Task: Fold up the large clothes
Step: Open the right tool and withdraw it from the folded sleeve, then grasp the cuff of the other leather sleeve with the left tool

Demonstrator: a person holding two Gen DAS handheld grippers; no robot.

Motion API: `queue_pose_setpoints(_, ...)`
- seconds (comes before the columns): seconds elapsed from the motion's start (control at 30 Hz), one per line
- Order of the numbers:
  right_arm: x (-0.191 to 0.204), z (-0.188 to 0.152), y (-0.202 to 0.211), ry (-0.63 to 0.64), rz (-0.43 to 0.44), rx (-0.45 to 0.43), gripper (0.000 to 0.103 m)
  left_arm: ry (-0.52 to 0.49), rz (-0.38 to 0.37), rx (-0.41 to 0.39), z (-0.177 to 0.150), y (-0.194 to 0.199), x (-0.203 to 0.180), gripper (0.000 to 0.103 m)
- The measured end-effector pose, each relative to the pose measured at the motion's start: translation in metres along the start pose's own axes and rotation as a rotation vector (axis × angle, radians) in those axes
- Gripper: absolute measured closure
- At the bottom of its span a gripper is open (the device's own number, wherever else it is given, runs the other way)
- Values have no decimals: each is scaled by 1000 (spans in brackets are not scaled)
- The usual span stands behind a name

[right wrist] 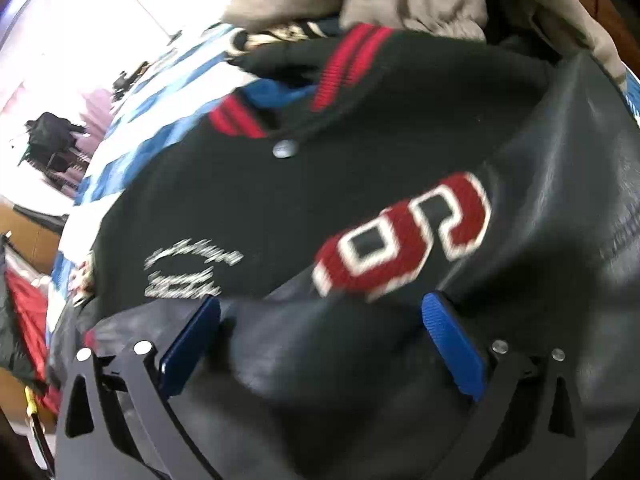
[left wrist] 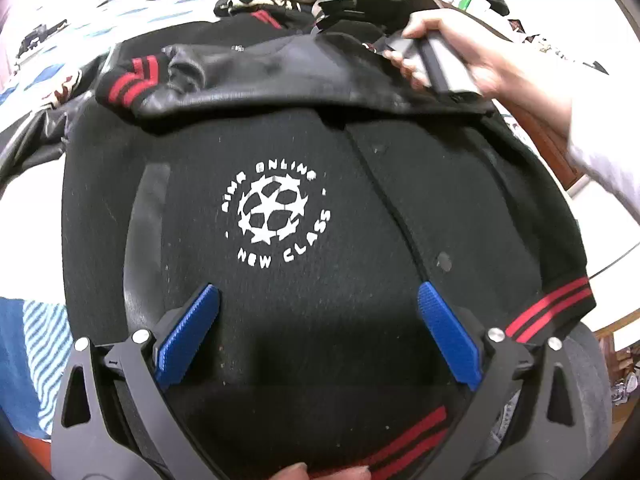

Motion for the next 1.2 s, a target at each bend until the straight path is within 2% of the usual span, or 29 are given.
queue_pose_setpoints(0.03,3,-1,17,24,24,-17,4,-11,-1,-10,4,3,-1,6)
queue_pose_setpoints(0.13,27,-32,72,125,95,-56,4,-83,31,-51,16,9,-4,6)
queue_pose_setpoints(0.23,35,-86,127,224,115,-56,4,-75,36,-58,18,7,3,6)
queue_pose_setpoints(0.3,31,-128,158,257,109,-50,4,-30,34,-32,13,2,12,6)
queue_pose_setpoints(0.4,16,-187,193,269,83,-38,4,-19,29,-18,10,-2,14,6)
queue_pose_setpoints(0.5,6,-226,212,263,57,-53,4,10,11,-8,6,-5,19,6)
queue_pose_setpoints(0.67,-17,-247,216,168,52,-86,4,34,-6,11,1,-11,22,6)
queue_pose_setpoints(0.8,-41,-258,192,53,40,-41,4,41,-12,20,-3,-15,24,6)
queue_pose_setpoints(0.83,-46,-261,188,35,53,-56,4,37,-14,15,-4,-14,24,6)
queue_pose_setpoints(0.97,-43,-271,188,110,62,-117,4,36,-7,8,1,2,26,6)
queue_pose_setpoints(1.07,-38,-278,188,178,45,-136,4,44,60,-70,12,41,44,6)
queue_pose_setpoints(1.2,-38,-274,187,156,51,-139,4,174,159,-195,19,100,110,6)
Point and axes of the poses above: each gripper's, at about its wrist camera, not at the fingertips, and y roughly against the way its jaws point, x to its left, z to its top, the point moved 3 cm from there along -y, roughly the way its jaws point, and after that the axes turned 15 degrees about -x, right-handed, at the moved point
